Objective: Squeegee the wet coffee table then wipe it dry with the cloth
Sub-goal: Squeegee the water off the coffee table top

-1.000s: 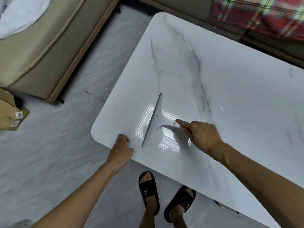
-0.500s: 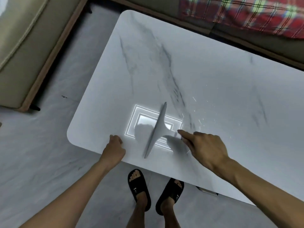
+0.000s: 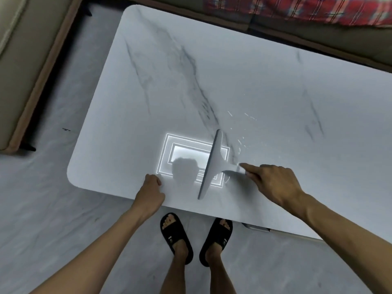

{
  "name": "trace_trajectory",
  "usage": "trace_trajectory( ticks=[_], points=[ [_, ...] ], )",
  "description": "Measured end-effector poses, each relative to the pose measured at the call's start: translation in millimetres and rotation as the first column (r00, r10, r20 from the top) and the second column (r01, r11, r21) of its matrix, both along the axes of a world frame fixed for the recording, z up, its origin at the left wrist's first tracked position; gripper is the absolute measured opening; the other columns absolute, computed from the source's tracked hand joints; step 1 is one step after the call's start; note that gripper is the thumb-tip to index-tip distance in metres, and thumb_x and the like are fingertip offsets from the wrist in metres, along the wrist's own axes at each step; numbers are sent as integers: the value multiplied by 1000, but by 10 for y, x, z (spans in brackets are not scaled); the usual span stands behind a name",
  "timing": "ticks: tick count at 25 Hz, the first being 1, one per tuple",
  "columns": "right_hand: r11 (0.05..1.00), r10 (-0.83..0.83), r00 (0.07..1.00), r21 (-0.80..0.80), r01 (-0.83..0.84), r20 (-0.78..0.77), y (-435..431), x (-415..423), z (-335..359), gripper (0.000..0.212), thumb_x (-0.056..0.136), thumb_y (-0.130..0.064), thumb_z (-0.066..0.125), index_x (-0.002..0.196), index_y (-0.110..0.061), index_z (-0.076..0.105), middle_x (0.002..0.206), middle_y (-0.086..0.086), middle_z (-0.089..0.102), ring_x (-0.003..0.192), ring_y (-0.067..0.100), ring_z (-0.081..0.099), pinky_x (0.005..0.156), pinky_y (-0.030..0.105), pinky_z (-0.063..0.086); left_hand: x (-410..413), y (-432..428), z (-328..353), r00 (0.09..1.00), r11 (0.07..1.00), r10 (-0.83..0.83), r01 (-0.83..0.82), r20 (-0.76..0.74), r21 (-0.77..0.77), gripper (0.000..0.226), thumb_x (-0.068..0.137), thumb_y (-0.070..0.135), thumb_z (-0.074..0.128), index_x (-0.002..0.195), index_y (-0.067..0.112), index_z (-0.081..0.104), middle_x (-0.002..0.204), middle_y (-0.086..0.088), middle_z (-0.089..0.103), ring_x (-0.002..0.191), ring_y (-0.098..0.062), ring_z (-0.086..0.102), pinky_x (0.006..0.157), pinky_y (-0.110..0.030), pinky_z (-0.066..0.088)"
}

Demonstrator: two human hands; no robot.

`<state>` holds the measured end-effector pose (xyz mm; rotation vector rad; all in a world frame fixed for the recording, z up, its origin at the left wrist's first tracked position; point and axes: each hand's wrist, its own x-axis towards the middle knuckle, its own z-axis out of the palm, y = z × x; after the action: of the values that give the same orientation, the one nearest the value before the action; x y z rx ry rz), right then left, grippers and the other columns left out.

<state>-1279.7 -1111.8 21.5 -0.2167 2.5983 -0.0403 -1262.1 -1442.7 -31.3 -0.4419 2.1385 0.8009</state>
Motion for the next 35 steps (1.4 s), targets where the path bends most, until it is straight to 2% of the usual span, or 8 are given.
trace_trajectory(
  ticks=[4,7,12,18,21,26,30,35],
  points=[
    [987,-95,995,123,98,-30,552,125,187,41,100,-53,20,137,-54,37,95,-9,67,91,23,65,65,33,44,3,192,5,997,997,-76,76,25,-5,30,82,-1,45,111,8,45,112,-8,45,84,-18,46,55,-22,31],
    [989,-136,991,51,136,-10,532,227,351,40,99,-54,22,136,-55,38,94,-11,66,92,22,64,67,32,43,21,248,7,999,997,-44,44,9,-56,22,84,0,41,104,10,43,104,-10,51,81,-22,49,54,-26,31],
    [958,169,985,-244,-152,47,-416,356,48,38,101,-49,29,138,-52,39,94,-2,63,85,27,63,61,31,35,16,282,0,982,978,184,-188,-50,-91,23,87,4,36,106,13,45,87,-7,55,77,-26,55,57,-29,39],
    [963,215,974,-184,-199,71,-201,443,-209,38,102,-44,31,137,-56,34,97,-1,61,87,26,63,62,31,38,99,417,-46,994,993,106,-106,-17,-56,22,84,2,41,102,15,43,98,-14,60,73,-23,54,54,-29,36],
    [986,135,986,-110,-125,95,477,469,-50,38,101,-45,31,135,-60,34,93,-6,60,89,22,63,65,32,46,135,565,-82,999,999,13,-12,30,-33,24,84,1,47,101,16,40,133,-16,47,107,-31,55,64,-28,36],
    [993,39,997,110,-47,73,1319,453,234,37,101,-50,26,134,-58,38,82,-9,52,84,20,63,59,29,36,104,760,-52,995,1000,-18,18,99,0,19,86,1,45,95,16,41,133,-13,36,137,-31,32,77,-26,40],
    [986,68,996,151,-74,51,1381,503,389,38,100,-53,23,135,-59,36,84,-8,56,81,21,63,57,29,34,78,772,-28,999,999,16,-14,48,-45,11,90,6,42,100,7,45,118,-18,51,96,-29,54,69,-32,39],
    [954,265,964,-155,-257,31,498,546,131,38,99,-49,30,132,-52,47,93,0,66,84,29,66,59,29,32,55,781,7,1000,998,-17,17,14,-52,10,91,8,41,99,8,46,106,-17,55,80,-25,50,59,-31,34]
  ],
)
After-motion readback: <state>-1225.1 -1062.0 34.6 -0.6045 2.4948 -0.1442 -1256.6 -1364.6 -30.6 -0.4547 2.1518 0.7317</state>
